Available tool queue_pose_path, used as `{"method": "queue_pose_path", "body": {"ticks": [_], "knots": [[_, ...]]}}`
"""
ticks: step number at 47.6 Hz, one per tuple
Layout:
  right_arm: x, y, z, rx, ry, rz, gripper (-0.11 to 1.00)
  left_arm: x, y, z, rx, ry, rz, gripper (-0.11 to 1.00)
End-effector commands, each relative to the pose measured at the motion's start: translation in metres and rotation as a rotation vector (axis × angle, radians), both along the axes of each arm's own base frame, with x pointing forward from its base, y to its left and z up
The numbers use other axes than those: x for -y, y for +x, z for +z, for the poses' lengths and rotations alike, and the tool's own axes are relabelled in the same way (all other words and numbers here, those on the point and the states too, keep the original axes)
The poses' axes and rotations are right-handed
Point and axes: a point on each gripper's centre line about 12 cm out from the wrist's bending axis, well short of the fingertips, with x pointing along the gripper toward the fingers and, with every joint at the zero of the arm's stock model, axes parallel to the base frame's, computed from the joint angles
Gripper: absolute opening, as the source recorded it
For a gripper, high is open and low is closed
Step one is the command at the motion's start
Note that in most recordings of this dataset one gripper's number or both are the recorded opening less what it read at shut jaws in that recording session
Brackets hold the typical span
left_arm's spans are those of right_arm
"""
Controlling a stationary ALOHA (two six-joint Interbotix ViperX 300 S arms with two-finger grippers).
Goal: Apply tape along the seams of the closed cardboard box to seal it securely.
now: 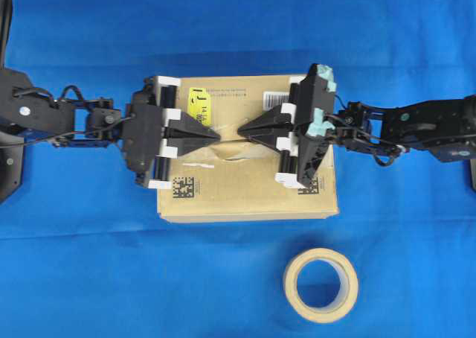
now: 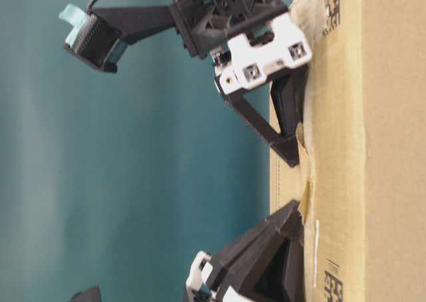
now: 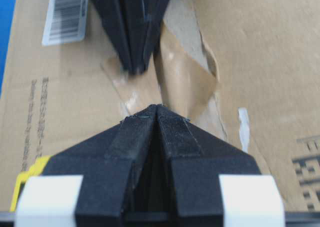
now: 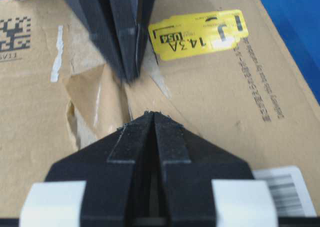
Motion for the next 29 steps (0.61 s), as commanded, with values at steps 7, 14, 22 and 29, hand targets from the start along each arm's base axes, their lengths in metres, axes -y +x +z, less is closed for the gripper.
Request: {"method": "queue_pose_path", "body": {"ticks": [7,14,22,29], "knots": [[0.000,0.000,0.011,0.039,-0.003,-0.004,-0.02,0.004,0.000,0.003,0.057,0.001,-0.011,0.00],[-0.002,0.006,0.018,0.061,-0.014,0.007,-0.02,0.008,0.014,0.007,0.077,0.002,-0.024,0.00],[-0.007,0.009,0.020,0.070,-0.015,0.020,-0.02,0.013,0.025,0.013,0.096,0.016,-0.045,0.00],[-0.014,0.014,0.021,0.073,-0.014,0.040,-0.02,0.021,0.030,0.017,0.112,0.016,-0.065,0.00]]}}
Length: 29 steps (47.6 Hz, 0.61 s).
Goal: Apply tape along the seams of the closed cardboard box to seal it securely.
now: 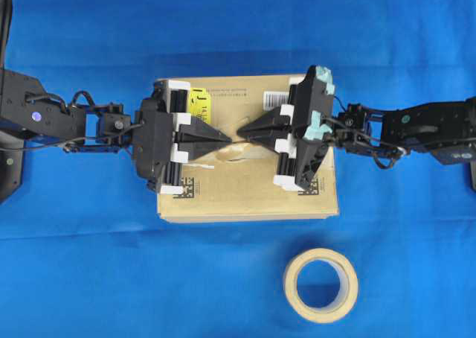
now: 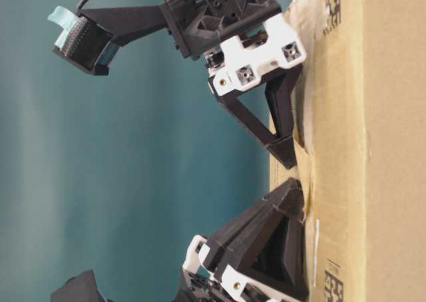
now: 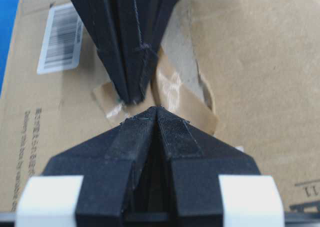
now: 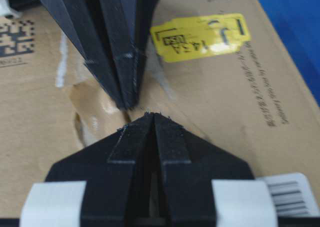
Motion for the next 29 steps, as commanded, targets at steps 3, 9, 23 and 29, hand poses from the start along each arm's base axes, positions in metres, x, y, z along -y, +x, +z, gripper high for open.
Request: {"method": "queue_pose_path", "body": {"ticks": [3,9,23,29], "knots": [[-0.009,0.009,0.012,0.035,-0.002,0.023,-0.02,0.013,0.008,0.011,0.037,0.000,-0.037,0.00],[-0.014,0.012,0.012,0.034,0.000,0.035,-0.02,0.018,0.007,0.011,0.035,0.000,-0.051,0.00],[-0.014,0.007,0.005,0.000,0.014,0.032,-0.02,0.017,0.003,0.003,-0.028,0.000,-0.049,0.00],[-0.016,0.001,-0.003,-0.024,0.025,0.031,-0.02,0.016,-0.001,0.000,-0.052,-0.003,-0.047,0.00]]}}
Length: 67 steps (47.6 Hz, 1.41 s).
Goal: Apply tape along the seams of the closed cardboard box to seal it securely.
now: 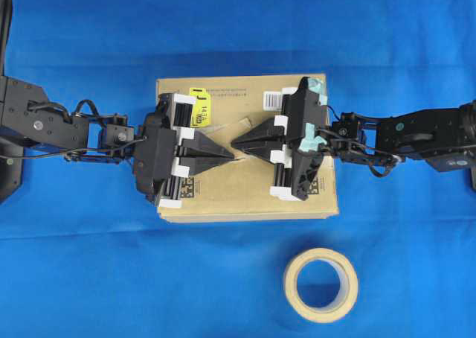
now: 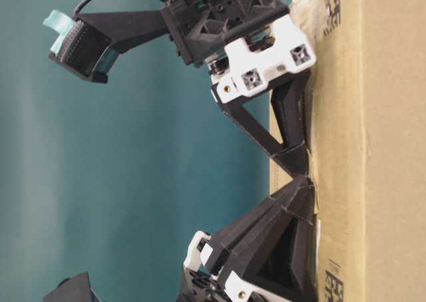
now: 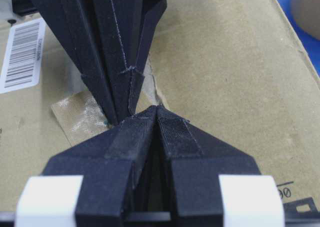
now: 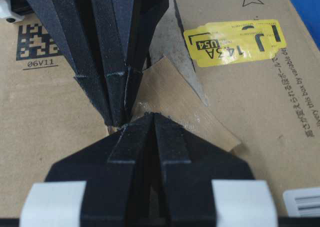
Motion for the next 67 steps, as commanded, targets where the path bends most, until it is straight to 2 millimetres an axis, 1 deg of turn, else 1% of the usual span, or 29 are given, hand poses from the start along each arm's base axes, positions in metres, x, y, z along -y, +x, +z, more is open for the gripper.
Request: {"method": "queue_pose_path", "body": {"ticks": [1,7,14,23,27,31,35,36,39,42,45,51,55,57,58,62,67], "knots": [[-0.004,-0.003,0.002,0.003,0.009,0.002,-0.02,0.002,-0.003,0.001,-0.011,-0.003,-0.004,0.00],[-0.007,-0.012,-0.006,-0.024,0.031,-0.009,-0.02,0.002,-0.013,-0.005,-0.034,-0.006,-0.005,0.00],[-0.009,-0.024,-0.009,-0.041,0.042,-0.012,-0.02,0.007,-0.026,-0.009,-0.047,-0.017,-0.015,0.00],[-0.009,-0.032,-0.009,-0.047,0.048,-0.016,-0.02,0.012,-0.030,-0.007,-0.044,-0.051,-0.012,0.00],[-0.009,-0.031,0.000,-0.021,0.036,-0.007,-0.02,0.012,-0.029,0.000,-0.022,-0.050,-0.013,0.00],[-0.010,-0.029,0.015,0.019,0.028,0.000,-0.02,0.009,-0.025,0.014,0.017,-0.040,-0.011,0.00],[-0.010,-0.029,0.037,0.073,0.011,0.017,-0.02,0.007,-0.023,0.033,0.063,-0.010,-0.022,0.00],[-0.011,-0.030,0.046,0.092,0.004,0.025,-0.02,0.007,-0.023,0.039,0.077,0.005,-0.029,0.00],[-0.011,-0.033,0.063,0.124,-0.008,0.037,-0.02,0.006,-0.025,0.057,0.113,0.027,-0.036,0.00],[-0.011,-0.038,0.077,0.147,-0.018,0.049,-0.02,0.003,-0.029,0.070,0.141,0.034,-0.032,0.00],[-0.012,-0.047,0.092,0.171,-0.030,0.063,-0.02,0.000,-0.035,0.080,0.165,0.037,-0.025,0.00],[-0.011,-0.067,0.107,0.192,-0.037,0.076,-0.02,-0.006,-0.055,0.090,0.200,0.032,-0.004,0.00],[-0.007,-0.084,0.111,0.208,-0.037,0.072,-0.02,-0.010,-0.070,0.092,0.220,0.009,0.016,0.00],[-0.005,-0.096,0.113,0.220,-0.039,0.068,-0.02,-0.011,-0.079,0.094,0.232,0.000,0.026,0.00],[-0.004,-0.101,0.114,0.226,-0.040,0.068,-0.02,-0.012,-0.086,0.095,0.244,-0.003,0.027,0.00],[-0.004,-0.121,0.118,0.247,-0.044,0.075,-0.02,-0.012,-0.105,0.099,0.276,-0.004,0.028,0.00],[-0.004,-0.147,0.117,0.259,-0.054,0.091,-0.02,-0.012,-0.129,0.105,0.308,-0.009,0.028,0.00]]}}
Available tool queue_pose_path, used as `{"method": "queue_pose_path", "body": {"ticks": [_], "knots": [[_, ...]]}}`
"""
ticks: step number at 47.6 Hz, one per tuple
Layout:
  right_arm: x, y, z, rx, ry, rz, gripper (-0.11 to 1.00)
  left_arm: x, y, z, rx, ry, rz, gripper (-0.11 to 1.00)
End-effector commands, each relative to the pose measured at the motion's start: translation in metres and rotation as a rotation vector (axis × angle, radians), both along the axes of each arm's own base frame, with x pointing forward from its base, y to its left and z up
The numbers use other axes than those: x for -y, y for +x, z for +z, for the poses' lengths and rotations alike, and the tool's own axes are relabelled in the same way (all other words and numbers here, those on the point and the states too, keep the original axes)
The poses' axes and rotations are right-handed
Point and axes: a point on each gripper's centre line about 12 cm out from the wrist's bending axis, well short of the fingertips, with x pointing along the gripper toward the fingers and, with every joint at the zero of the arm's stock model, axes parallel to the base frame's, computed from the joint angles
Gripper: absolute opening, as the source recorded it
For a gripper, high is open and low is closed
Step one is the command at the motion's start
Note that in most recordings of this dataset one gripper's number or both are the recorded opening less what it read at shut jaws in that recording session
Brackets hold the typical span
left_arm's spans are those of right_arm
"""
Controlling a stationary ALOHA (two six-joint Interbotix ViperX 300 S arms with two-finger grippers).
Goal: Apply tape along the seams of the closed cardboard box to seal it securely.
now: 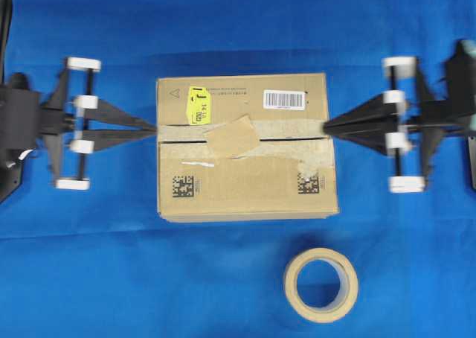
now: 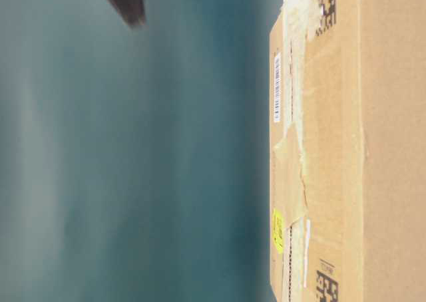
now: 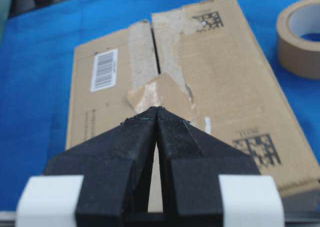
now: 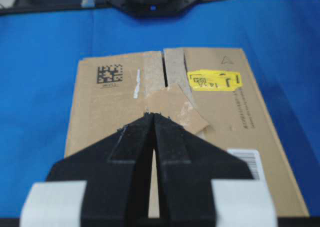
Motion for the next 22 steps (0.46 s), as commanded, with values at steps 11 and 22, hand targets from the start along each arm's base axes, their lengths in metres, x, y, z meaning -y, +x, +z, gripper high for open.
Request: {"method": "queue_pose_path", "body": {"ticks": [11,22], "knots": [[-0.001,-0.058,-0.005,0.048,-0.019,0.035,-0.02,0.000,-0.059,0.008,0.092,-0.067,0.010,0.00],[0.001,-0.076,-0.038,0.005,-0.028,0.030,-0.02,0.000,-0.080,-0.020,-0.015,-0.170,0.031,0.00]]}}
